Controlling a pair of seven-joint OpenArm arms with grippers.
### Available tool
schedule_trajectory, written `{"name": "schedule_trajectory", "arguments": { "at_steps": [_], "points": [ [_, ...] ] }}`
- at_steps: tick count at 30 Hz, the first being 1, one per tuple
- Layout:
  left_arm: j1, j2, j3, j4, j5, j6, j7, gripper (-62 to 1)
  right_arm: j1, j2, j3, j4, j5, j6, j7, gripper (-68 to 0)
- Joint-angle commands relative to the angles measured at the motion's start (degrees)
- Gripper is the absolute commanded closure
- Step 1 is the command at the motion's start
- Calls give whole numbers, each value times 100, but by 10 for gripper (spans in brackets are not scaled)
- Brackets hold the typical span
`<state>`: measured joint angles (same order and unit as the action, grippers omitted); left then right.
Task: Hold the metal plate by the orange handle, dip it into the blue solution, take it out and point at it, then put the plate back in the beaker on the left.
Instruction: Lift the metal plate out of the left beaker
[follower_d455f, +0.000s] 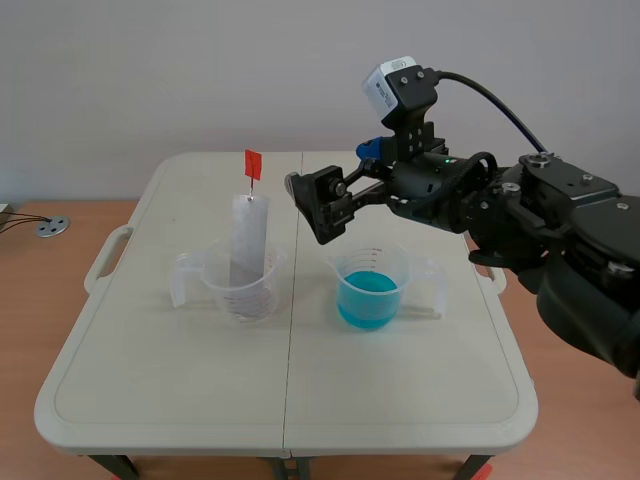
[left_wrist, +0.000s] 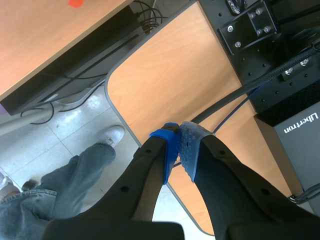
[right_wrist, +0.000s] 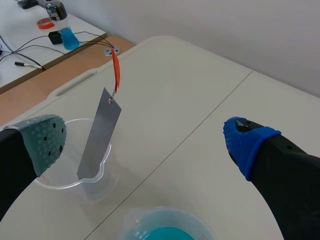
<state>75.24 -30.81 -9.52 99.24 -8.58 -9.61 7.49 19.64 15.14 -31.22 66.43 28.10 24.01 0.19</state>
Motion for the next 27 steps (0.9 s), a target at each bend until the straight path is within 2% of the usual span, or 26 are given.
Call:
{"name": "schedule_trajectory", "arguments": {
  "at_steps": [1,17,27],
  "points": [
    [20,-2,7,76,-15,-17,-33,-28,286,-81,-17,44,66,2,57,-661],
    [20,-2,7,76,-15,-17,-31,-27,1526,-981,-468,-1386,17,4,-393,-661],
    [20,-2,7,76,-15,-17,-35,-27,2122,-1690,-522,-2573,-470,11,-369,-661]
  ]
}}
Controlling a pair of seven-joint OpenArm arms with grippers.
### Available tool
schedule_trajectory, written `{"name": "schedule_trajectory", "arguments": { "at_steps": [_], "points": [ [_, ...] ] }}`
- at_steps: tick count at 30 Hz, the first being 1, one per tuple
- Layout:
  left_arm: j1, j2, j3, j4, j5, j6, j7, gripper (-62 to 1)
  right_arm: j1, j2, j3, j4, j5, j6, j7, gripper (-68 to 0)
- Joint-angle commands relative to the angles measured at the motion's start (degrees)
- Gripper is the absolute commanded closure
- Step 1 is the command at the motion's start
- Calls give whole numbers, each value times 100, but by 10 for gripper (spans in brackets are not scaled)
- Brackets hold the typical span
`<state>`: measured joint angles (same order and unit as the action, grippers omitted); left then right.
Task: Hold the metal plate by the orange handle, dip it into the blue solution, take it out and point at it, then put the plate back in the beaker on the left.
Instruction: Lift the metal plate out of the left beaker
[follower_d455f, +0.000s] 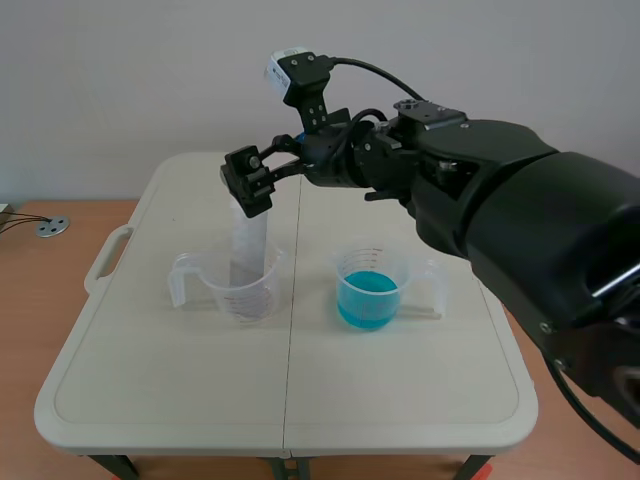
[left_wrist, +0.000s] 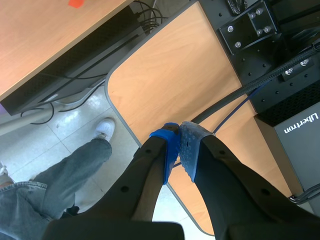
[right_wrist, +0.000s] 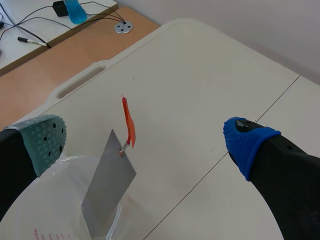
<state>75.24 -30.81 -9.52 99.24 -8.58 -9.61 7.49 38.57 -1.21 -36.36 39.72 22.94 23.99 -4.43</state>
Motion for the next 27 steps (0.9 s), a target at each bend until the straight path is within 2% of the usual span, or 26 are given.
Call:
{"name": "schedule_trajectory", "arguments": {
  "at_steps": [1,6,12,20,27],
  "points": [
    [20,-2,7,76,-15,-17,-35,-27,275,-114,-9,9,9,50,94,-661],
    [20,-2,7,76,-15,-17,-37,-27,446,-332,-9,-317,-98,133,131,-646],
    [20,-2,7,76,-15,-17,-15,-27,461,-354,-9,-358,-201,133,129,-616],
    [20,-2,7,76,-15,-17,9,-27,461,-328,-9,-358,-332,133,-4,-470],
    [20,-2,7,76,-15,-17,9,-27,461,-310,-9,-358,-328,133,-66,-300]
  ]
}}
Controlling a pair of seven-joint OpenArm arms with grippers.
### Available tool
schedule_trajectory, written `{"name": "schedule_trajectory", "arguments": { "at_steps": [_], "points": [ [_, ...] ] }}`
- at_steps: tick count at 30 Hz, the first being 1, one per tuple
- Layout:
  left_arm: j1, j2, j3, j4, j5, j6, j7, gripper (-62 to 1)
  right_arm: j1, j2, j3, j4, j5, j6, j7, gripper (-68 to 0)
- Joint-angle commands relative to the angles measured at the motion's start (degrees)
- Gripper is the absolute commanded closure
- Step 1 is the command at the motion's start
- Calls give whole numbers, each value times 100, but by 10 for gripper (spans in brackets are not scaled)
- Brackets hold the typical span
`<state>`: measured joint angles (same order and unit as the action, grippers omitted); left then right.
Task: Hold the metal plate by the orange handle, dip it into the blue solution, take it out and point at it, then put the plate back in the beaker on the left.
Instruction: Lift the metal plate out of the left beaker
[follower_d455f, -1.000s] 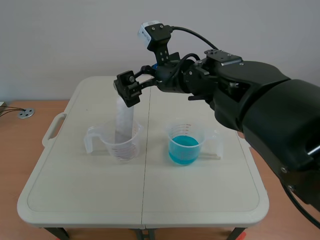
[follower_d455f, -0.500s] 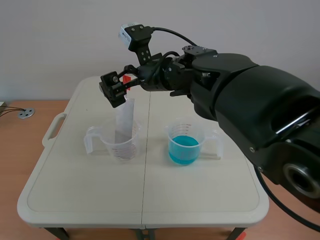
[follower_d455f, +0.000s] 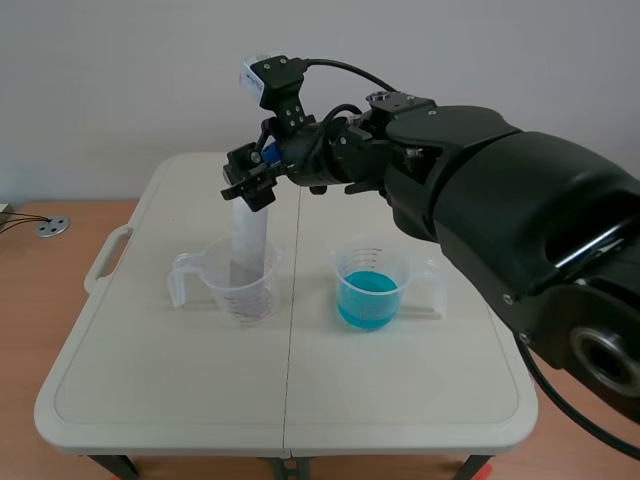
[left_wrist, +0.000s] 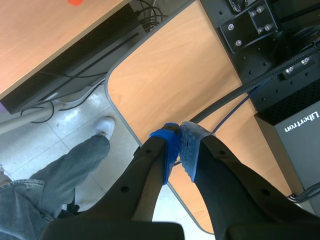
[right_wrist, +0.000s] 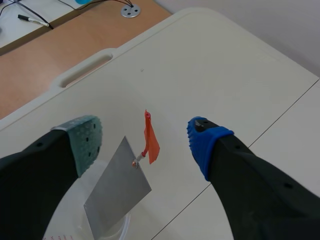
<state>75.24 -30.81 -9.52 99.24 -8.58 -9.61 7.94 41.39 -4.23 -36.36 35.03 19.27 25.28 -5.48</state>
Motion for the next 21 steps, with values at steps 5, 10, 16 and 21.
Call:
{"name": "schedule_trajectory", "arguments": {
  "at_steps": [5,10,16,21],
  "points": [
    [20,-2,7,76,-15,-17,-37,-27,179,-9,-9,111,39,4,20,-230],
    [20,-2,7,76,-15,-17,-37,-27,179,-9,-9,111,39,4,22,-119],
    [20,-2,7,76,-15,-17,-37,-27,179,-7,-9,111,35,4,22,-27],
    [20,-2,7,76,-15,-17,-37,-27,179,-9,-9,111,37,4,26,-13]
  ]
}}
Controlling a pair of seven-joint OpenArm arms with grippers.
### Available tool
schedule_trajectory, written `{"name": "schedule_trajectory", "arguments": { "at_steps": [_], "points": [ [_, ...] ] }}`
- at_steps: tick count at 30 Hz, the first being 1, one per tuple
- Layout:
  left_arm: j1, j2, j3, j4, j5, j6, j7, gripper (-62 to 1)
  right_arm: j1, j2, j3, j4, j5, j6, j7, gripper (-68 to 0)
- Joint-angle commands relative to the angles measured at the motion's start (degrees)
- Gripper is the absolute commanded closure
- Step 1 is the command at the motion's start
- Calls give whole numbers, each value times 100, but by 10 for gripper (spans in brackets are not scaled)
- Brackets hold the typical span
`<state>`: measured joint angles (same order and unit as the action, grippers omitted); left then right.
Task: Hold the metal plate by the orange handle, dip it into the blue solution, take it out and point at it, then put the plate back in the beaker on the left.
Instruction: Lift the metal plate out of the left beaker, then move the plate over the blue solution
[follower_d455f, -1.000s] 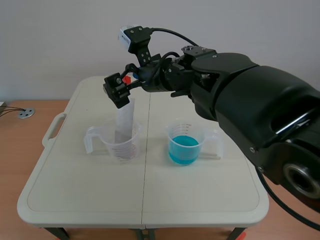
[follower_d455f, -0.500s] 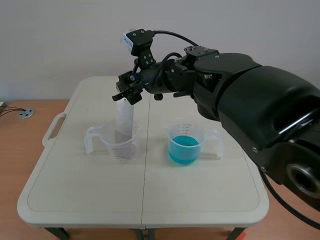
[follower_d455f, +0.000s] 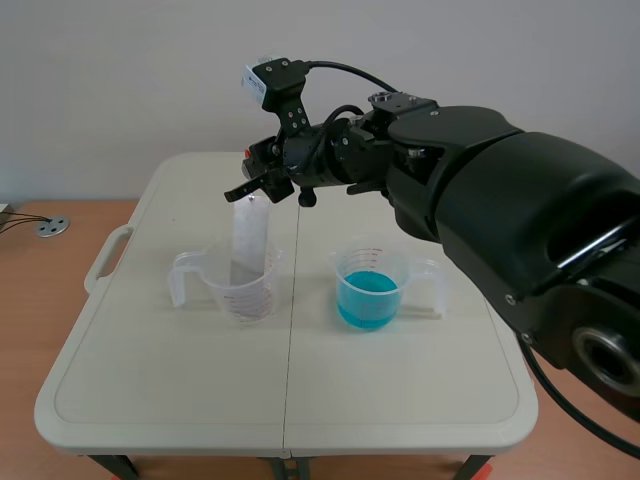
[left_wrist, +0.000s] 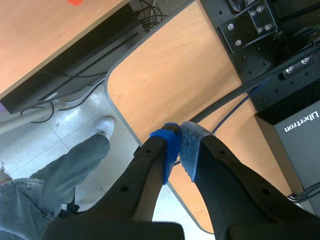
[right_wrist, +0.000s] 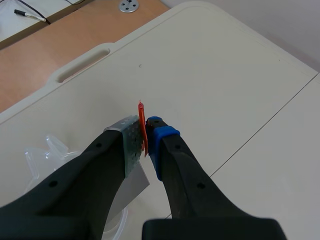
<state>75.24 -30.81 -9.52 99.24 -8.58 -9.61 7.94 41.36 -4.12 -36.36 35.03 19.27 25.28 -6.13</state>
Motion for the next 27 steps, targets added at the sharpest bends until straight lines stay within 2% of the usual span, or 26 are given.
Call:
{"name": "schedule_trajectory", "arguments": {
  "at_steps": [1,4,6,13,23,27],
  "points": [
    [20,-2,7,76,-15,-17,-37,-27,181,-20,-9,111,37,4,94,-13],
    [20,-2,7,76,-15,-17,-37,-27,179,-20,-9,111,39,52,131,-13],
    [20,-2,7,76,-15,-17,-37,-27,177,-20,-9,111,39,205,153,-13],
    [20,-2,7,76,-15,-17,-39,-28,66,-17,-9,162,44,988,463,-13],
    [20,-2,7,76,-15,-17,-37,-27,-118,131,20,387,44,1530,769,-13],
    [20,-2,7,76,-15,-17,-37,-27,-358,365,96,859,46,1532,929,-13]
  ]
}}
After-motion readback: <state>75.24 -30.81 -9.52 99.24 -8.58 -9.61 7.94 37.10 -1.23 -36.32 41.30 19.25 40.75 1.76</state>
